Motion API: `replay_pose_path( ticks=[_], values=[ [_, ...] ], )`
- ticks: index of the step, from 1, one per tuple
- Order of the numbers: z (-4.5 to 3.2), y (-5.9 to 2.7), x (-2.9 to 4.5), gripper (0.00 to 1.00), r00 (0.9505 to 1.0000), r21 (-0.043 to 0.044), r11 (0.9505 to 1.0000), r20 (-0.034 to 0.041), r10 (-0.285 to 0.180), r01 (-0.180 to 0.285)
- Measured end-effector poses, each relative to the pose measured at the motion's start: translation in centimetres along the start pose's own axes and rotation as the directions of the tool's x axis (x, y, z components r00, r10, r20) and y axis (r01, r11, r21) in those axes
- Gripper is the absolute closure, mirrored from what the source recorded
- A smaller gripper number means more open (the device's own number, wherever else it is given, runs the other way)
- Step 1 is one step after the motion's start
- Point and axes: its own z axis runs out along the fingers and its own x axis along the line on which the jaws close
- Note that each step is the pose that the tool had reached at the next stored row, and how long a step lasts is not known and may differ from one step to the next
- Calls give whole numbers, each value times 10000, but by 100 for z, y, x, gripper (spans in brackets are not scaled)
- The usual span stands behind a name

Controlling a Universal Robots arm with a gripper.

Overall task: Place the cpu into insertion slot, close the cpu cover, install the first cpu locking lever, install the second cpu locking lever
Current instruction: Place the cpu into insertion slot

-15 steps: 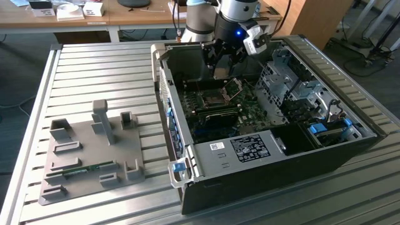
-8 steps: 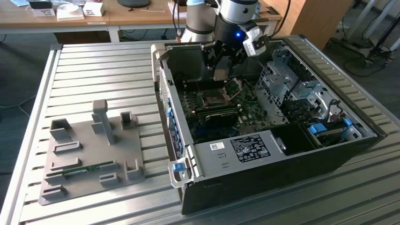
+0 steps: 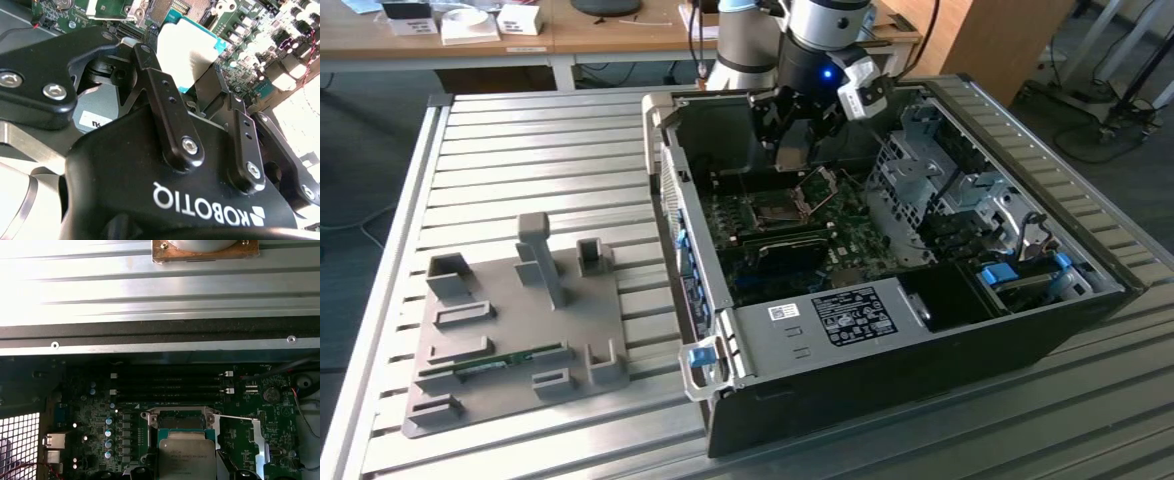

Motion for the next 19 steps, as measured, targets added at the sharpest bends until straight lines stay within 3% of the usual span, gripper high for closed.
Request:
replay_pose_path(
  ticks=[19],
  values=[
    [93, -8, 1, 46, 10000, 1, 10000, -1, 1, -1]
  ],
)
